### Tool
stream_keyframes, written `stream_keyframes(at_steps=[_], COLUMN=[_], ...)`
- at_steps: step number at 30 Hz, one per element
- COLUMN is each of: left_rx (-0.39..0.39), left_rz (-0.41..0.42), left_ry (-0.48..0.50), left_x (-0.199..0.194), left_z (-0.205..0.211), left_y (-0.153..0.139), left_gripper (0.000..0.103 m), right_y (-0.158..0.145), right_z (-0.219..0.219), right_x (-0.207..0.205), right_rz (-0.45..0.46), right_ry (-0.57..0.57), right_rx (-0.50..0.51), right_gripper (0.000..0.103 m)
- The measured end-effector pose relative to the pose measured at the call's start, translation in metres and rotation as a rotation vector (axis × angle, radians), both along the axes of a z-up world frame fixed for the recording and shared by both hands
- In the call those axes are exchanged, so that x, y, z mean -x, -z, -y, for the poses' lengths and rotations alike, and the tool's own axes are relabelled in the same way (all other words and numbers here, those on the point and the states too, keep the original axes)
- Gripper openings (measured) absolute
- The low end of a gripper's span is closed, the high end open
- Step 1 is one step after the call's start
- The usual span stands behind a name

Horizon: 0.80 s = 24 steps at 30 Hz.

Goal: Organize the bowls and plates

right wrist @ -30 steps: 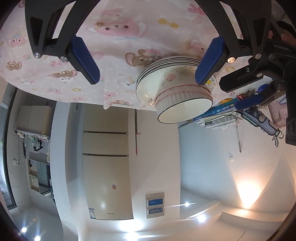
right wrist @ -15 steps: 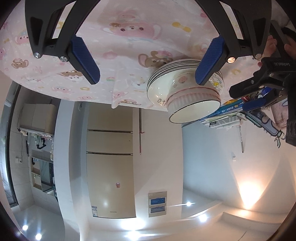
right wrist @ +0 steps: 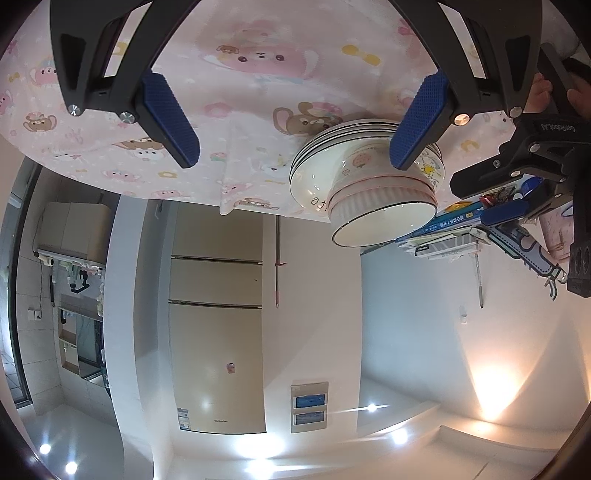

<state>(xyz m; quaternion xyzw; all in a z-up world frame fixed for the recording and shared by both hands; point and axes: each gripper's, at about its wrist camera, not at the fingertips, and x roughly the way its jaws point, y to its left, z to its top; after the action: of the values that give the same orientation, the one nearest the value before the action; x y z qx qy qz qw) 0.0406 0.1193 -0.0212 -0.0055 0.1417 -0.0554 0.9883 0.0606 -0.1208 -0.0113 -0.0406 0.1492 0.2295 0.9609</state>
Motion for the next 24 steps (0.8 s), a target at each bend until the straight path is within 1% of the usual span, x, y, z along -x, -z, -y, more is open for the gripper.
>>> stream_keyframes(at_steps=[24], left_rx=[-0.002], left_rz=[0.000], left_ry=[-0.011], left_x=[-0.0001], left_z=[-0.0011], left_y=[-0.0004], left_gripper=[0.103], right_y=[0.0007], right_z=[-0.0016], right_x=[-0.0003], right_rz=[-0.005], right_ry=[-0.001], right_rx=[0.001], right_gripper=[0.103])
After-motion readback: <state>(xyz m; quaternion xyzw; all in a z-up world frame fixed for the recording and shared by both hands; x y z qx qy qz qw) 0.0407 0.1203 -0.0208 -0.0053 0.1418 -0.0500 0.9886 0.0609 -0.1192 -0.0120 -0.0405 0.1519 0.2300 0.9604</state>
